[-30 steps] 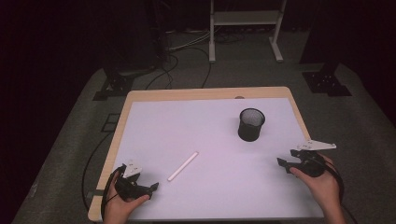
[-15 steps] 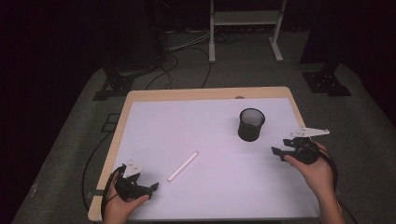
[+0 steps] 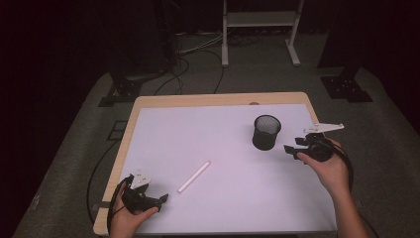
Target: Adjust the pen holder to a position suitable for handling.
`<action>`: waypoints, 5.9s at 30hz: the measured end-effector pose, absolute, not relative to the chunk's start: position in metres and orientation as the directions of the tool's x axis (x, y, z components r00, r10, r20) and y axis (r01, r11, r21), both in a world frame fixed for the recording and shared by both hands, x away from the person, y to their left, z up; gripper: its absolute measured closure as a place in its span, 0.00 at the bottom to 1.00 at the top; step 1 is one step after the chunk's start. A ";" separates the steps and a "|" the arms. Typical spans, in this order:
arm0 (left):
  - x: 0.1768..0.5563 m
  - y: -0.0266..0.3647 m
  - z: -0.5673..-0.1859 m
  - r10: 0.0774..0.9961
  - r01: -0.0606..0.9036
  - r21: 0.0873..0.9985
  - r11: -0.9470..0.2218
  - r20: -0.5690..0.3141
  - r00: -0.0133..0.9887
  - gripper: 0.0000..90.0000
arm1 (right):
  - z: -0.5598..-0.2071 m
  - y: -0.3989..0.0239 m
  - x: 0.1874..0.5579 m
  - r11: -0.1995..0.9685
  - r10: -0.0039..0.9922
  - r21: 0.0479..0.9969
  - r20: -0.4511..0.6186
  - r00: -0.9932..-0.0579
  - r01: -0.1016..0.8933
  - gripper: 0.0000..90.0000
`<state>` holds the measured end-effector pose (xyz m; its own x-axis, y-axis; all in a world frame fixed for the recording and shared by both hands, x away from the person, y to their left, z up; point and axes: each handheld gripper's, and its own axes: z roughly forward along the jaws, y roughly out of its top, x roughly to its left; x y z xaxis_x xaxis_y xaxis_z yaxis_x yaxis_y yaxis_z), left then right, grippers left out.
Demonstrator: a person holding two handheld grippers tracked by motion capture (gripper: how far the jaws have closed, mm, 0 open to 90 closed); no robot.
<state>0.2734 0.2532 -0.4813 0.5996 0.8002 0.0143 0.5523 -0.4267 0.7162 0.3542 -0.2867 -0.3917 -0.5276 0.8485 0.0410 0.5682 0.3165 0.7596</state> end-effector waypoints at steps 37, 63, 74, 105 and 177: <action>0.274 0.253 -0.482 0.799 0.549 0.717 -0.429 0.017 0.601 0.00 | -0.359 -0.269 0.427 0.324 0.848 0.748 0.042 -0.528 0.579 0.59; 0.274 0.253 -0.482 0.799 0.550 0.717 -0.428 0.016 0.601 0.00 | -0.378 -0.255 0.471 0.358 0.852 0.669 0.051 -0.522 0.651 0.66; 0.274 0.254 -0.482 0.799 0.549 0.717 -0.429 0.017 0.601 0.00 | -0.389 -0.251 0.479 0.376 0.848 0.635 0.059 -0.527 0.675 0.73; 0.274 0.253 -0.482 0.799 0.550 0.717 -0.428 0.015 0.601 0.00 | -0.389 -0.251 0.479 0.369 0.844 0.619 0.089 -0.528 0.693 0.90; 0.273 0.253 -0.481 0.801 0.551 0.718 -0.424 0.013 0.598 0.00 | -0.372 -0.196 0.373 0.533 0.658 0.606 0.142 -0.739 0.590 0.91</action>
<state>0.2735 0.2532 -0.4815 0.5985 0.8010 0.0134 0.5514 -0.4240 0.7185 0.3733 -0.1962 -0.3717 -0.7393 0.6583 0.1415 0.5904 0.5327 0.6064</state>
